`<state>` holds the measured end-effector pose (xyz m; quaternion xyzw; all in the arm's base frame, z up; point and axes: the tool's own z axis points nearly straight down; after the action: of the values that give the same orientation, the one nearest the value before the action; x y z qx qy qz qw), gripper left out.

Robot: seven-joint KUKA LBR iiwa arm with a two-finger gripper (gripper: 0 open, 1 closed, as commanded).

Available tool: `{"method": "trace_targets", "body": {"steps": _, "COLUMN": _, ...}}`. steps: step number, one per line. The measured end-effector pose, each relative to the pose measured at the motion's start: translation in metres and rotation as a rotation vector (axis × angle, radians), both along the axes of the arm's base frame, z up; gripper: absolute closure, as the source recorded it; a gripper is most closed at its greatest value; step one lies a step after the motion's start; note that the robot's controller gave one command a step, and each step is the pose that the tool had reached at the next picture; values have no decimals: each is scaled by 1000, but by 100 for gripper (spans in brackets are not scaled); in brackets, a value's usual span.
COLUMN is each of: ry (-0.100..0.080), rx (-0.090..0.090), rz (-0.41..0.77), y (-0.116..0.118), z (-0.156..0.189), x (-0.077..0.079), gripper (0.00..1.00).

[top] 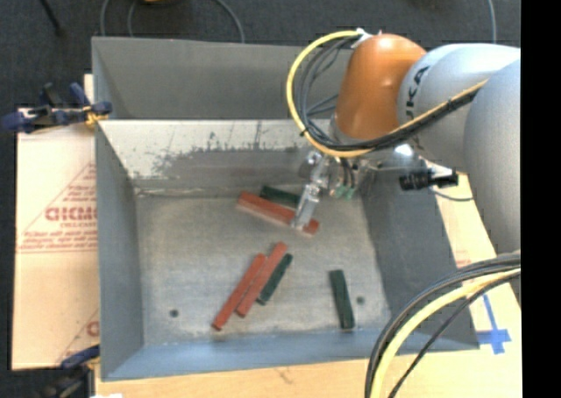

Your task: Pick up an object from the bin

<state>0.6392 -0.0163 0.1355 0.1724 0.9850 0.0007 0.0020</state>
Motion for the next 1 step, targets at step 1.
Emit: {"method": "trace_targets", "body": {"steps": 1, "ry": 6, "rx": 0, "rz": -57, "y": 12, "z": -69, "x": 1, "gripper": 0}}
